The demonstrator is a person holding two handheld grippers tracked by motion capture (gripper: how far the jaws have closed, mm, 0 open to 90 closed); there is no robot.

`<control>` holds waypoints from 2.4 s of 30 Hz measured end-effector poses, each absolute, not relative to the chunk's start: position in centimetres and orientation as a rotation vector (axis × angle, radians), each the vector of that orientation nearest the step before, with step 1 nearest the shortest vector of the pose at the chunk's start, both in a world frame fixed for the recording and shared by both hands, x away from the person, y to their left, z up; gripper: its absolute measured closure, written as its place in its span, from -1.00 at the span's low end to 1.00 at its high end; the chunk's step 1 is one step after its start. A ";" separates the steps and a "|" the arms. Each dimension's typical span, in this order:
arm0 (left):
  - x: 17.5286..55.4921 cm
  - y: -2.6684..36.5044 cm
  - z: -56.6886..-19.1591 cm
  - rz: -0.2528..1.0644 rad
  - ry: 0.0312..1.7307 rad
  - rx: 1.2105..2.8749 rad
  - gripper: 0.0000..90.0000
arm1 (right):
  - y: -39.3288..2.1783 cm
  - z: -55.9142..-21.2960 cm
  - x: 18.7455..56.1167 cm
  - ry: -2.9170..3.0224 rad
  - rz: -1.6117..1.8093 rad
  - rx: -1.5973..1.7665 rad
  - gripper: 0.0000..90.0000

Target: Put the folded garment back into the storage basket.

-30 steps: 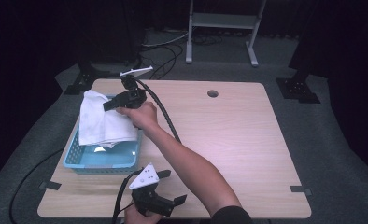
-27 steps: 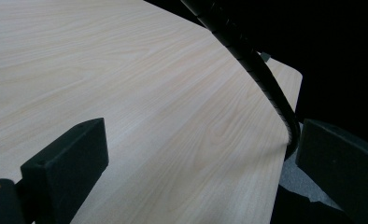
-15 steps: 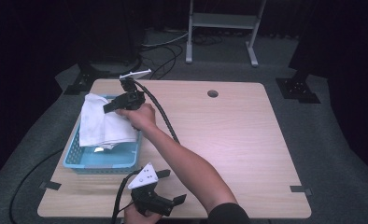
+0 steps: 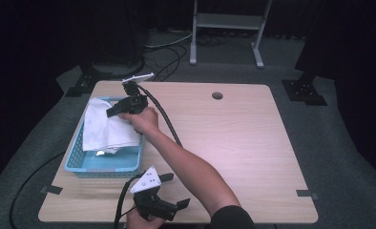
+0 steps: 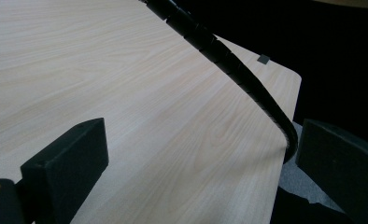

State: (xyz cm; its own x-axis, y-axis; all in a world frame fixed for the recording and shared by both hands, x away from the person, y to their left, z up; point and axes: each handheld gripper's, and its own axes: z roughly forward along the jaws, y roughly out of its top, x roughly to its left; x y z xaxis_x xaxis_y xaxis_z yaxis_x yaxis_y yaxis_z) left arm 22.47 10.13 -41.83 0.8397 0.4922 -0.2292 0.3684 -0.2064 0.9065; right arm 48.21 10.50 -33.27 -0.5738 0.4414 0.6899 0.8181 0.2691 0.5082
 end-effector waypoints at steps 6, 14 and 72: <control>22.5 10.2 -41.8 0.132 0.654 1.824 -0.95 | 10.8 -33.7 48.3 -2.136 -1.218 -1.140 0.73; 22.5 10.3 -41.8 0.134 0.657 1.821 -0.95 | 10.9 -34.2 48.5 -2.145 -1.208 -1.152 0.73; 22.4 9.5 -41.9 0.132 0.634 1.841 -0.95 | 6.6 -34.5 47.9 -2.054 -1.311 -0.979 0.07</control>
State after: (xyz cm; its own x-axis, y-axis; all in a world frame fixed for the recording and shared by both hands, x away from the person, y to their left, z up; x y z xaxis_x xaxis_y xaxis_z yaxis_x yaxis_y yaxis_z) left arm 22.40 9.53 -41.89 0.8490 0.4831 -0.2141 0.3577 -0.2271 0.9058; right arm 47.87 6.59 -34.49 -0.6100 0.2993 0.7337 0.7915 0.2742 0.5462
